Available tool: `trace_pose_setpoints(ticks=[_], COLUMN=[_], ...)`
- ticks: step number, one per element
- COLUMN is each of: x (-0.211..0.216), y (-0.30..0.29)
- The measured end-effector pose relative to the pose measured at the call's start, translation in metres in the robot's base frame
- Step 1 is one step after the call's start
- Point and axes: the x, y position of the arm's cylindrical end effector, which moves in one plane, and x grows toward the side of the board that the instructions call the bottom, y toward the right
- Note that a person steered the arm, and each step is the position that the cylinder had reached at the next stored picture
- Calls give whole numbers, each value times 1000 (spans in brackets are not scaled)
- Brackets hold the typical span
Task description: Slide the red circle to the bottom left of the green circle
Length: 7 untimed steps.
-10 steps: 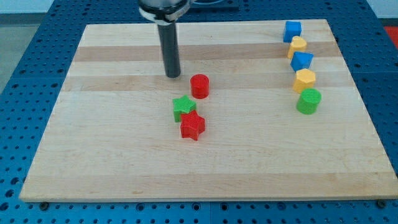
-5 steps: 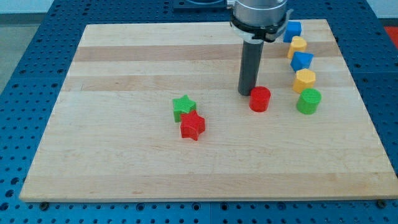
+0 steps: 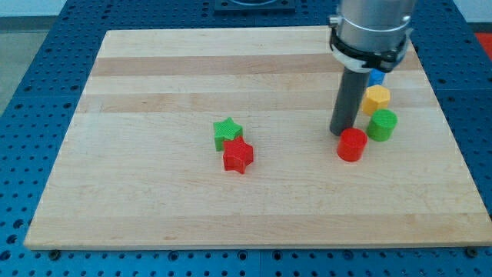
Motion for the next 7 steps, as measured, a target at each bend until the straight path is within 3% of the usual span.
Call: trace_pose_setpoints(ticks=[2, 3, 5, 7], x=[2, -8, 34, 45], y=[5, -22, -65, -11])
